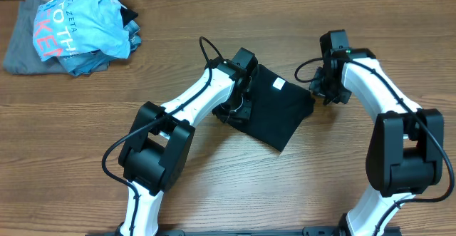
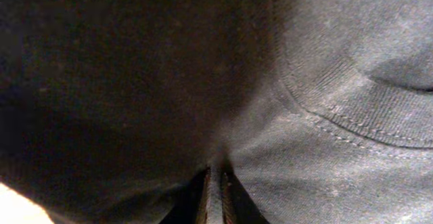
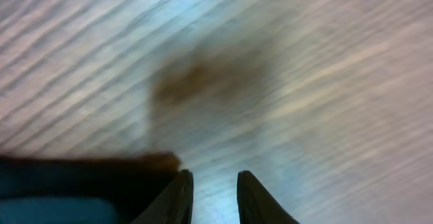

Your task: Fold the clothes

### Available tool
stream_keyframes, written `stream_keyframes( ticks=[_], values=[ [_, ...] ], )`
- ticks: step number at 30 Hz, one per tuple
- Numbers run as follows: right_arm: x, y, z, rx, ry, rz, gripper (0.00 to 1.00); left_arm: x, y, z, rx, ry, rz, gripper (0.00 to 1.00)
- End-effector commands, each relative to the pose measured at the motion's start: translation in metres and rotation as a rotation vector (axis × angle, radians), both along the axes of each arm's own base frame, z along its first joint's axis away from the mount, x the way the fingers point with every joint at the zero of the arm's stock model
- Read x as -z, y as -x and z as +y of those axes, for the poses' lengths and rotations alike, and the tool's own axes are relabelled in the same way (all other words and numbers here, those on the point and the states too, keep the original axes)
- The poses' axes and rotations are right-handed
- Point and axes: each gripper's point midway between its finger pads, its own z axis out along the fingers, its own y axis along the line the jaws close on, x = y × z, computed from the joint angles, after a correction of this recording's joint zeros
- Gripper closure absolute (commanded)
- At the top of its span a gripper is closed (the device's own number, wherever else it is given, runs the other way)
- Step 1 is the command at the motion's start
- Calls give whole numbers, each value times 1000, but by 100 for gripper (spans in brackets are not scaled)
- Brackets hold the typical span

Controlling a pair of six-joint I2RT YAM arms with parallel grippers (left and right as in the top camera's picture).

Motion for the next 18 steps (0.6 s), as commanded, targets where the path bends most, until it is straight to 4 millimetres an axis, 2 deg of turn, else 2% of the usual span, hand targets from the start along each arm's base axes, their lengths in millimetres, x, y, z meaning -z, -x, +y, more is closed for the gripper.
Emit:
stream_keyframes(
  ticks=[1, 3, 5, 7, 8, 9, 12, 18],
  values=[
    [-46, -21, -11, 63, 50, -103, 76, 2, -1, 9, -4, -34, -3, 93],
    [-69, -21, -7, 64, 25, -123, 76, -8, -3, 7, -5, -20, -25, 94],
    [-89, -17, 8, 36, -64, -132, 76, -20, -7, 5, -5, -2, -52, 94],
    [-98, -9, 36, -69, -211, -113, 75, -31, -9, 3, -5, 13, -76, 92],
    [-99, 3, 60, -169, -335, -66, 73, -38, -10, 3, -6, 23, -90, 90],
    [-99, 13, 74, -219, -404, -30, 72, -41, -10, 2, -6, 29, -95, 88],
    [-88, 40, 103, -316, -534, 60, 72, -43, -11, 2, -6, 31, -101, 86],
    [-42, 76, 140, -400, -597, 162, 86, -43, -17, 4, -18, 38, -114, 87]
  ],
)
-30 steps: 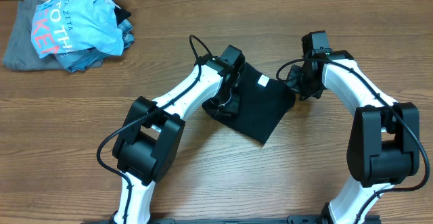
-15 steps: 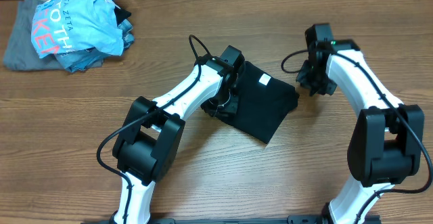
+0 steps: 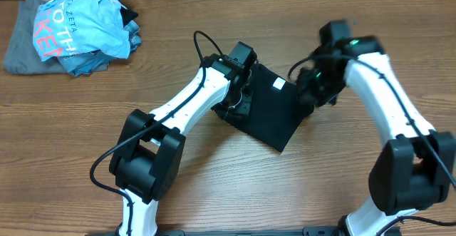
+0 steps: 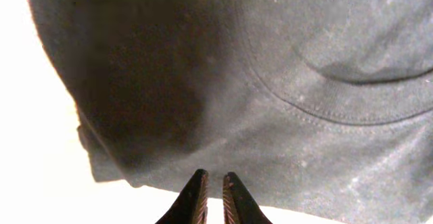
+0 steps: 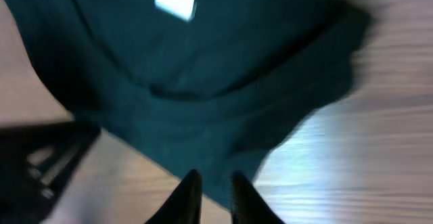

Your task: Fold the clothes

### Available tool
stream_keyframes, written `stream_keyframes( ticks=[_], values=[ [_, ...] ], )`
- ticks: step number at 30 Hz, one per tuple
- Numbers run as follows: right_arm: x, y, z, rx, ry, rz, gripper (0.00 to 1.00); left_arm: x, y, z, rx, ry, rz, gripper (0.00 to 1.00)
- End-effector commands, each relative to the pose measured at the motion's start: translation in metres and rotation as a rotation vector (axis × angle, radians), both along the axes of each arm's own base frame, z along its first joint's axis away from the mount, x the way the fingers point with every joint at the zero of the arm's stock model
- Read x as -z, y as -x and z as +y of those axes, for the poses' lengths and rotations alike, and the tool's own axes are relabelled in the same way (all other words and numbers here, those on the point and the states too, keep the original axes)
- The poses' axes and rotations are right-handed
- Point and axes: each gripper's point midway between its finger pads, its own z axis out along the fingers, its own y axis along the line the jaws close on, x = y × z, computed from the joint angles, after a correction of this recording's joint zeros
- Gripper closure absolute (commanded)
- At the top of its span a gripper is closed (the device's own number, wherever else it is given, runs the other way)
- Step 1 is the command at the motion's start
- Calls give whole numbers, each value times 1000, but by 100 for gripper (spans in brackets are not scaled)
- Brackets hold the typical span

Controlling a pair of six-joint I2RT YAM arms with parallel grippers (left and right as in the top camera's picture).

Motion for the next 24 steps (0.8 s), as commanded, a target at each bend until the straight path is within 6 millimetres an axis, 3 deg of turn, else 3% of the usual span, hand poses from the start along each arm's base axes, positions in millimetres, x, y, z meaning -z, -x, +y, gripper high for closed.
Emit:
stream_keyframes(
  ticks=[1, 5, 11, 17, 21, 24],
  values=[
    [22, 31, 37, -106, -132, 59, 88, -12, -9, 4, -12, 6, -41, 87],
    [53, 45, 46, -92, -171, 81, 89, -11, -15, 14, -22, -47, -73, 87],
    [93, 74, 27, 26, -153, 178, 95, -8, -24, 32, -25, -115, -105, 86],
    [110, 91, -6, 119, -73, 244, 96, 6, -26, 59, -69, -173, -86, 86],
    [112, 90, -18, 168, -44, 257, 96, 22, -23, 79, -107, -188, -49, 86],
    [116, 93, -33, 220, 36, 276, 96, 31, -14, 94, -130, -208, -8, 94]
  ],
)
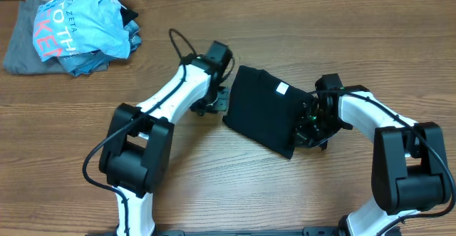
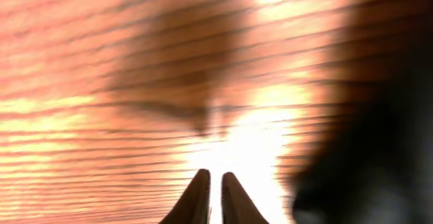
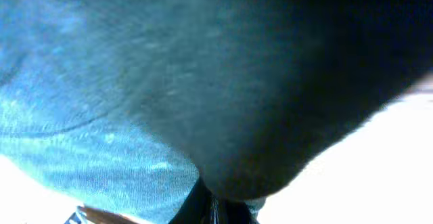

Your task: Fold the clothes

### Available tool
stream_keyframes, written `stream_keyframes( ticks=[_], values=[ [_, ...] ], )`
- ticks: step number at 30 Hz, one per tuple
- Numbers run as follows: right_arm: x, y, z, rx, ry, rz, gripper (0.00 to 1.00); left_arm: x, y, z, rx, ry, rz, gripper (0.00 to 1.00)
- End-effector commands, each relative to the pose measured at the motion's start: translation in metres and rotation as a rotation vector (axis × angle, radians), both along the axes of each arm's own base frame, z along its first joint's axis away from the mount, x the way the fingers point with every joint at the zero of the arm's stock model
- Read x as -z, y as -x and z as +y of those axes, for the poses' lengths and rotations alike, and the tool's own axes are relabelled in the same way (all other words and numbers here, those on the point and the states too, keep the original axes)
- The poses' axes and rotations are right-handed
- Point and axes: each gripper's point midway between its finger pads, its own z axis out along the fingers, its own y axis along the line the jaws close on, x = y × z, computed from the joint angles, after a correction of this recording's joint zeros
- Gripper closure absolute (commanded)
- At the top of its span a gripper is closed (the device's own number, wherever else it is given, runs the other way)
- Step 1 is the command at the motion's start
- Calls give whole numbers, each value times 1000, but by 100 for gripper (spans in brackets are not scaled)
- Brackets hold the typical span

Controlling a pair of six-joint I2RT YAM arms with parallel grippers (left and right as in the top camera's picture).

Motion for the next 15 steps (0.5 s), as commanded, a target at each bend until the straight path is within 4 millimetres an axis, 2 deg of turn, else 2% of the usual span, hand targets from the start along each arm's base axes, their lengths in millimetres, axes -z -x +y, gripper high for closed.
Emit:
stream_keyframes(
  ticks=[1, 3, 6, 10, 11, 12, 13, 14, 15],
  values=[
    [17, 14, -48, 77, 279, 68, 96, 5, 10, 21, -12, -41, 40, 96],
    [14, 20, -68, 128, 404, 90, 96, -1, 9, 24, -20, -43, 43, 96],
    [-6, 16, -79, 179, 470, 34, 96, -20, 4, 19, -25, -23, 14, 96],
    [-46, -3, -81, 183, 459, -141, 96, -54, 2, -11, 23, 105, -44, 96],
    [-59, -9, -81, 181, 449, -196, 93, -62, 3, -25, 50, 157, -60, 96],
    [-72, -14, -79, 174, 429, -251, 85, -69, 4, -38, 82, 208, -73, 95],
    [-82, -18, -76, 162, 409, -294, 70, -76, 6, -52, 117, 260, -86, 94],
    [-95, -22, -71, 146, 377, -345, 63, -81, 8, -65, 142, 298, -94, 92],
    [-107, -27, -65, 128, 336, -399, 59, -85, 12, -83, 177, 348, -101, 90]
  ],
)
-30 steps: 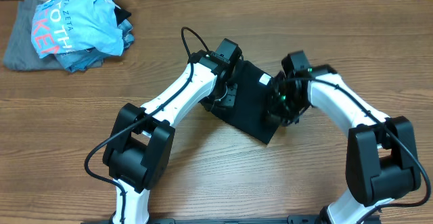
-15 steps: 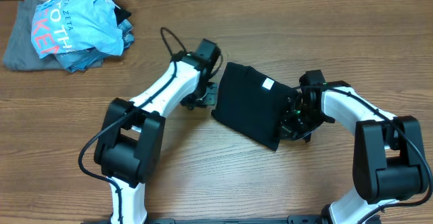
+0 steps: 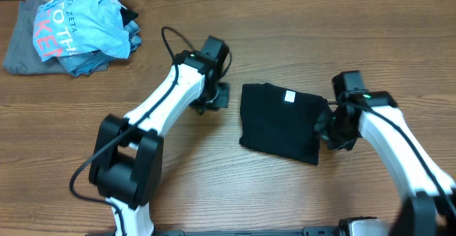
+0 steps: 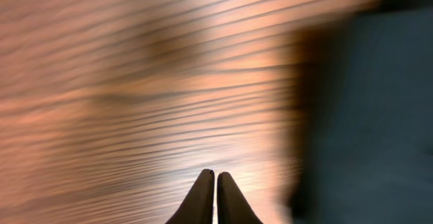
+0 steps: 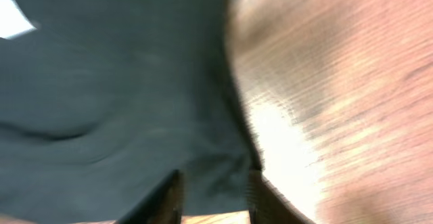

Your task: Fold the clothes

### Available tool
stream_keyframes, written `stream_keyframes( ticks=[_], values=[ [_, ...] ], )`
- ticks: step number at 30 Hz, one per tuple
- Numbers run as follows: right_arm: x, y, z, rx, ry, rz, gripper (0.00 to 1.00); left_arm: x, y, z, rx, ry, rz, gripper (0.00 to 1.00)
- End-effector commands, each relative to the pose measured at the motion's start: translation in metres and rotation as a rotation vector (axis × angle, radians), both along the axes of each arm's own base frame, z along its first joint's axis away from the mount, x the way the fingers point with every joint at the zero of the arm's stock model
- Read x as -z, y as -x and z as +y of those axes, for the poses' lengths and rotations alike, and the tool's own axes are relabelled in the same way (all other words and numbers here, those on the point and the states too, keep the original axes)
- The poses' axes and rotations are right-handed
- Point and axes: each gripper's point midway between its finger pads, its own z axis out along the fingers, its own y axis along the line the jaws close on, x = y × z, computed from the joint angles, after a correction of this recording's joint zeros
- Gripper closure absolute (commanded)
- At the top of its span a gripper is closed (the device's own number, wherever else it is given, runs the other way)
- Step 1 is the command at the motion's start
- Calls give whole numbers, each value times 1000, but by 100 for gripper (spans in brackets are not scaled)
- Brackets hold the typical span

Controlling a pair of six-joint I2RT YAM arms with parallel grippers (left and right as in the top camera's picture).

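A folded black garment [image 3: 279, 122] with a white tag [image 3: 290, 96] lies flat on the wooden table [image 3: 214, 186], right of centre. Just left of it, my left gripper [image 3: 213, 100] is down at the wood, shut and holding nothing. In the left wrist view its tips [image 4: 215, 182] meet over bare wood, and the dark cloth [image 4: 365, 116] shows blurred at the right. My right gripper [image 3: 330, 130] stands open at the garment's right edge. Its fingers [image 5: 173, 191] straddle the cloth's border [image 5: 135, 102] in the right wrist view.
A heap of unfolded clothes sits at the far left corner: a light blue printed shirt [image 3: 85, 22] on a grey garment [image 3: 20, 47]. Both arms' white links reach in from the near edge on either side of the black garment.
The right gripper, shut in the garment's right edge before, is now open there. The garment lies squarer and further right. The left gripper stays shut, left of the cloth.
At first the left gripper was shut, low on the tilted black garment, with the right open over wood beside it. Then the right hung over the garment's right corner. Later the left was off on wood and the right shut on the edge. Now the garment lies turned, released.
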Motion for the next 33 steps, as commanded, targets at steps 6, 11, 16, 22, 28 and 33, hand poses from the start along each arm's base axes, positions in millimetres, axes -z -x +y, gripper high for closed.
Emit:
stream_keyframes(
  ticks=[6, 11, 16, 22, 28, 33],
  values=[
    [-43, -25, 16, -90, -83, -197, 84, -32, 26, -107, 233, 267, -53, 87],
    [-19, -26, 26, -105, -141, -110, 96, 6, 41, -121, 231, 251, 50, 88],
    [14, -23, 34, -116, -186, -13, 96, 37, 47, -109, 203, 208, 145, 92],
    [63, -10, 33, -100, -180, 114, 96, 47, 36, -74, 155, 67, 121, 88],
    [88, 1, 5, -14, -16, 204, 96, 56, 26, -45, 142, -24, 97, 88],
    [82, 2, -7, -3, 55, 216, 96, 54, 17, -24, 99, -79, 84, 94]
  ],
)
